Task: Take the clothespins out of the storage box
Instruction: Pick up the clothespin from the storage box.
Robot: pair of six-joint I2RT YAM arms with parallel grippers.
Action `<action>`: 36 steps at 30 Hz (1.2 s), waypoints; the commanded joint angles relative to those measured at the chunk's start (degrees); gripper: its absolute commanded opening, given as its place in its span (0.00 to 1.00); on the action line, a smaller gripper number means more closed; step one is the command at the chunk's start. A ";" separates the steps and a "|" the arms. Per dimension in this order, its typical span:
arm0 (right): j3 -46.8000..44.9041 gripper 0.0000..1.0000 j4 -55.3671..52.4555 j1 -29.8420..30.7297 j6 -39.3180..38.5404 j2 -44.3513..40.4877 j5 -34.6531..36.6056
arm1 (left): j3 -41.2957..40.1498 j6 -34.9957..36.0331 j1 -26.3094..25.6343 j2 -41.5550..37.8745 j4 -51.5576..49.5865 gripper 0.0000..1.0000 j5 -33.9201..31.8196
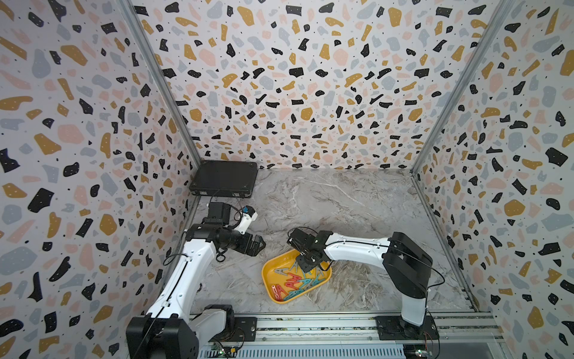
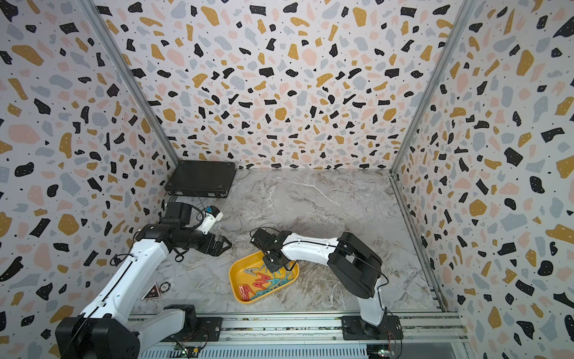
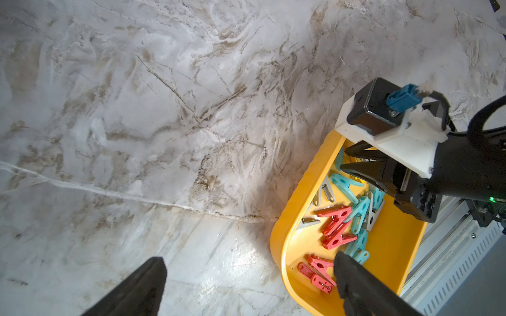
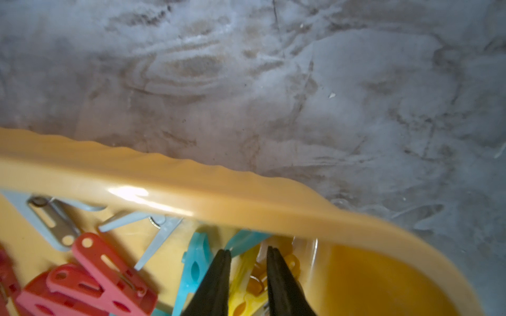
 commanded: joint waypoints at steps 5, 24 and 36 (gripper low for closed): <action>-1.30 0.28 -1.87 -0.22 0.56 0.08 -0.18 | -0.70 0.55 0.33 -1.19 0.92 1.00 0.13; -0.46 0.03 -3.02 0.03 0.85 -4.78 -0.42 | -0.85 0.64 0.33 -1.51 0.83 1.00 0.33; 1.46 0.00 -5.20 0.13 0.50 -13.04 -0.46 | -0.81 0.71 0.33 -0.97 0.63 1.00 0.94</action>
